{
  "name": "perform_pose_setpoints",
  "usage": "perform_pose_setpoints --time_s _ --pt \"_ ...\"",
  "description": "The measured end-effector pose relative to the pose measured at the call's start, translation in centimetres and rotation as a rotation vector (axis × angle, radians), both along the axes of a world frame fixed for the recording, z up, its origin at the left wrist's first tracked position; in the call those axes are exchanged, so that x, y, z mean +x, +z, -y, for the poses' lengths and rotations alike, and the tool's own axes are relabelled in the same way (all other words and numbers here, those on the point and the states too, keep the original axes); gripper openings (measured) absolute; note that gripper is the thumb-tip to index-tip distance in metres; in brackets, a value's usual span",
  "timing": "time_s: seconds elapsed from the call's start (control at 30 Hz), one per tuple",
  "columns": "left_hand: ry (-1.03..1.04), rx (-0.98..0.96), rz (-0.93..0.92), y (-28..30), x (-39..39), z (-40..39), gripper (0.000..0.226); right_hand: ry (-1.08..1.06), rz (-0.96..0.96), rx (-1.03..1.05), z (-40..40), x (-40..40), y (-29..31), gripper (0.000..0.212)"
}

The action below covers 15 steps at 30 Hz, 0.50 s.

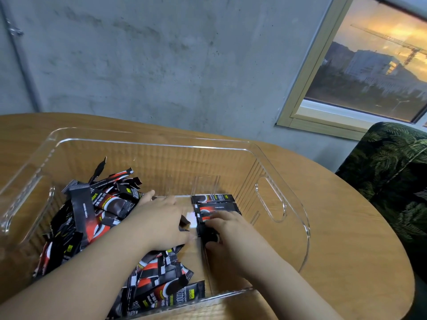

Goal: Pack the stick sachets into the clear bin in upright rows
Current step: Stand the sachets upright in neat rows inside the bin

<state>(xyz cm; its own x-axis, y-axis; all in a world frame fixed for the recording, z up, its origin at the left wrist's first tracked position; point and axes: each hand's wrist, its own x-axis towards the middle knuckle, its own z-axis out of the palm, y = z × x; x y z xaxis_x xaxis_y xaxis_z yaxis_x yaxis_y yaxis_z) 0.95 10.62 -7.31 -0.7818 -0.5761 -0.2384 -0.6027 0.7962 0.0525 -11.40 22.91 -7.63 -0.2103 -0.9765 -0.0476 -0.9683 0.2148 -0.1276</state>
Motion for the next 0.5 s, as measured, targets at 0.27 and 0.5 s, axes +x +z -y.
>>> perform_pose_setpoints --time_s 0.27,0.5 --pt "-0.041 0.211 0.170 2.0 0.6 -0.3 0.071 -0.020 0.034 0.015 -0.2 -0.1 0.0 0.042" --pt "-0.115 0.061 0.298 1.6 1.4 -1.2 0.105 -0.021 0.074 -0.031 -0.4 0.1 0.2 0.039"
